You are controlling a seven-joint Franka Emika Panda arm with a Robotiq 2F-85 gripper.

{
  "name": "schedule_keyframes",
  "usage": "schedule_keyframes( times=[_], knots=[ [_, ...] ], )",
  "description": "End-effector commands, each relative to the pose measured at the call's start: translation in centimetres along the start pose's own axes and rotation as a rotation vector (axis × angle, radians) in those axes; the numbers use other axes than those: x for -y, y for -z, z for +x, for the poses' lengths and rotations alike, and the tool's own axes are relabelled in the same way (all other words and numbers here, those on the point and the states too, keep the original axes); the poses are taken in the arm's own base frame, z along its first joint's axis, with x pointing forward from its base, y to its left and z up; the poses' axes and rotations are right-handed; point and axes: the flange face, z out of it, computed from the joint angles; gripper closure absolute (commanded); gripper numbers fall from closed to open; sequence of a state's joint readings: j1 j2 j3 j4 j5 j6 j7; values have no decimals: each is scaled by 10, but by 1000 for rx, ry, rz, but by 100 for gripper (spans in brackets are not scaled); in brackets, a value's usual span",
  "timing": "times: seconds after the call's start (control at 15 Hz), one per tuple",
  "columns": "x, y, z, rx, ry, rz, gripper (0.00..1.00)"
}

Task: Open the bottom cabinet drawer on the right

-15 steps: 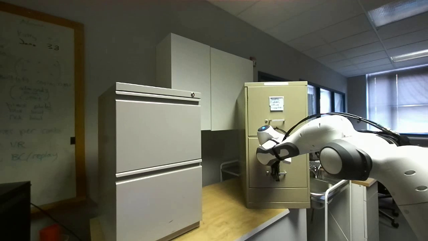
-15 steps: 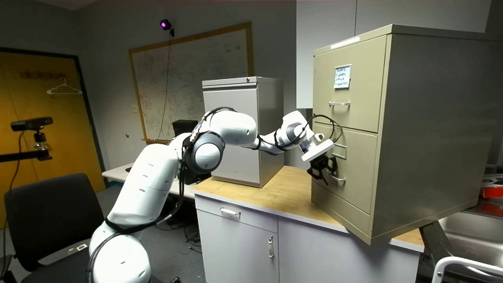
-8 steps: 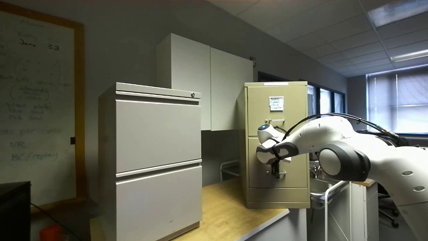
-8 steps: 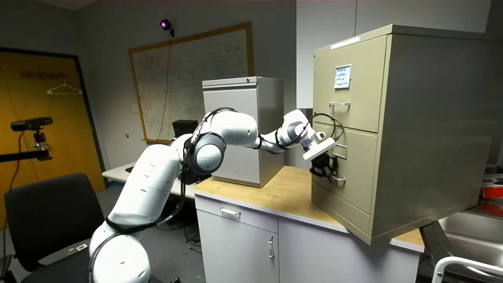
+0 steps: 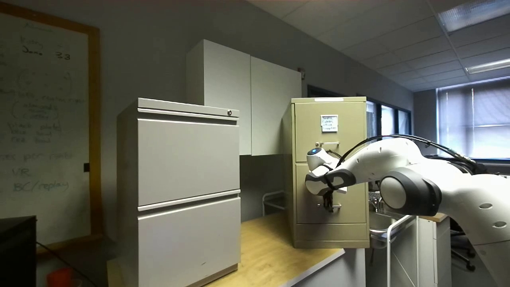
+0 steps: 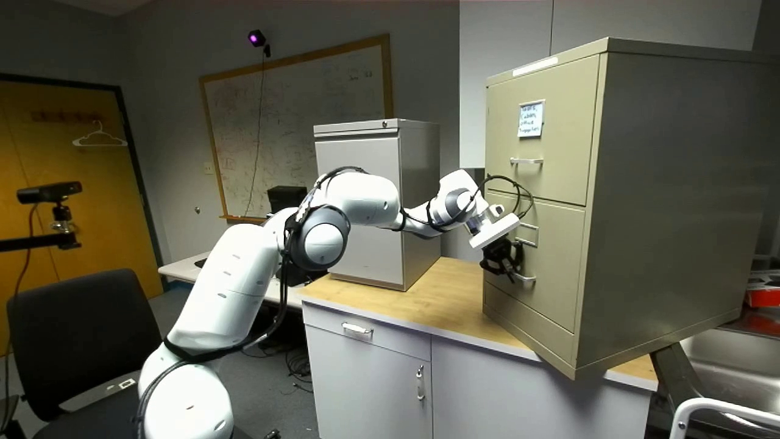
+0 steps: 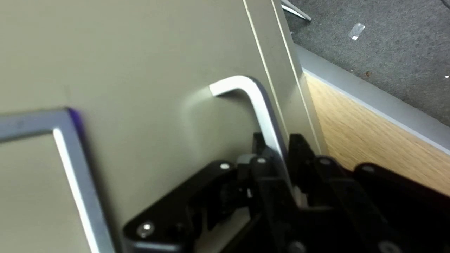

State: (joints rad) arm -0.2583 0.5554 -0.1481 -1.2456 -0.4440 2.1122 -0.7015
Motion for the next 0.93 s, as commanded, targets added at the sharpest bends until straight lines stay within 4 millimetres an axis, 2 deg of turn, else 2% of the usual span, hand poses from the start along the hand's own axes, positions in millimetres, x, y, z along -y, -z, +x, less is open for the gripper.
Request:
schedule_keyframes(
  times=[0.0, 0.47, 0.87],
  knots=[
    [39, -26, 8, 25, 56, 137, 89],
    [68, -21, 8, -12, 71, 122, 90],
    [75, -15, 6, -33, 140, 91, 92]
  ],
)
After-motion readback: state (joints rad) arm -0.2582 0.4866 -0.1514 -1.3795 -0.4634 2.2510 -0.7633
